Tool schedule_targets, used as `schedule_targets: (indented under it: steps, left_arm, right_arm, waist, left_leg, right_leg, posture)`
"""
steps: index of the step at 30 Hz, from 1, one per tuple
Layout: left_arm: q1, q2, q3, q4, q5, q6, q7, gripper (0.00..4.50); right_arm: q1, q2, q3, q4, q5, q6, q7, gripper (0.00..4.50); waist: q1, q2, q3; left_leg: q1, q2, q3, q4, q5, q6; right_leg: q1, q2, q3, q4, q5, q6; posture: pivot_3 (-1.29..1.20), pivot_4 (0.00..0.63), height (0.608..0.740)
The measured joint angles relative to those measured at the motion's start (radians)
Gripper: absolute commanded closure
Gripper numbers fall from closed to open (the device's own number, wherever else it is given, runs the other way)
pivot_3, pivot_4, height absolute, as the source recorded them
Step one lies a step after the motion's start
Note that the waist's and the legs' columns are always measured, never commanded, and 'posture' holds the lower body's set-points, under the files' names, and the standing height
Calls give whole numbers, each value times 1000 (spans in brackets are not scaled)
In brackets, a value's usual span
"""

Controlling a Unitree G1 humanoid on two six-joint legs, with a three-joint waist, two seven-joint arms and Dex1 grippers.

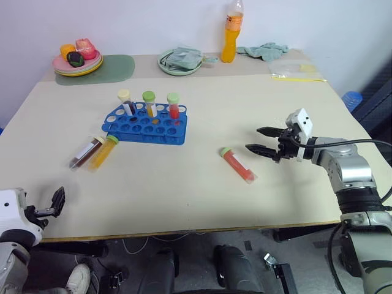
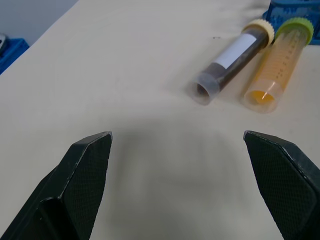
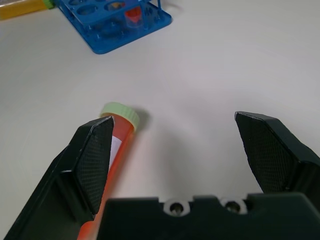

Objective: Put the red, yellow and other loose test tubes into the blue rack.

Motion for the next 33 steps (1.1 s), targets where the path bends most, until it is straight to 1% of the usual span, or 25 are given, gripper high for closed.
schedule_targets:
  steps: [8, 13, 17, 20, 23, 26, 28, 30, 33]
  left_arm:
    - [14, -26, 0, -7, 0, -3, 14, 165]
    - [1, -26, -19, -13, -2, -9, 8, 165]
    - [-38, -21, -112, -27, -5, -9, -16, 165]
    - [-75, 35, -255, -41, 28, -9, -59, 165]
    - [-121, 66, -379, -49, 48, -20, -102, 165]
    - [-181, 94, -501, -44, 69, -29, -153, 165]
    - [-236, 96, -601, -40, 70, -32, -195, 165]
    - [-285, 95, -693, -36, 71, -46, -236, 165]
    - [-305, 97, -752, -14, 84, -68, -267, 165]
  right_arm:
    - [-36, 0, 11, 33, -22, -17, 21, 209]
    - [-48, -1, 31, 49, -61, -1, -3, 209]
    - [-84, -2, 37, 42, -86, 48, -48, 209]
    - [-82, -4, 36, -18, -86, 132, -86, 209]
    - [-77, -12, 35, -113, -79, 228, -113, 209]
    - [-70, -46, 44, -230, -68, 381, -123, 209]
    - [-87, -76, 81, -322, -38, 551, -116, 209]
    - [-145, -88, 159, -393, -10, 751, -112, 209]
    - [-235, -63, 246, -415, 14, 979, -146, 209]
  waist:
    - [1, 0, 0]
    - [0, 0, 0]
    - [2, 0, 0]
    - [4, 1, 0]
    - [3, 1, 0]
    - [3, 2, 1]
    - [3, 2, 1]
    - [-3, 3, 1]
    - [-5, 4, 1]
  left_leg:
    - [0, 0, 0, 0, 0, 0]
    - [0, 0, 0, 0, 0, 0]
    - [0, 0, 0, 0, 0, 0]
    - [0, -1, 0, 0, 0, 0]
    - [0, 0, 0, 0, 0, 0]
    - [0, 0, 0, 0, 0, 0]
    - [0, 0, 0, 1, 0, 0]
    - [0, 0, 0, 0, 0, 0]
    - [0, 1, 0, 0, 0, 0]
  right_leg:
    - [0, 0, 0, 0, 0, 0]
    - [0, 0, 0, 0, 0, 0]
    - [0, 0, 0, 0, 0, 0]
    - [0, 0, 0, 0, 0, 0]
    - [0, 0, 0, 0, 0, 0]
    - [0, 0, 0, 0, 0, 0]
    - [0, 0, 0, 0, 0, 0]
    - [0, 0, 0, 1, 0, 0]
    - [-1, 1, 0, 1, 0, -1]
  posture:
    - [0, 150, 740]
    - [0, 150, 740]
    - [0, 150, 740]
    - [0, 150, 740]
    - [0, 150, 740]
    - [0, 150, 740]
    - [0, 150, 740]
    - [0, 150, 740]
    - [0, 150, 740]
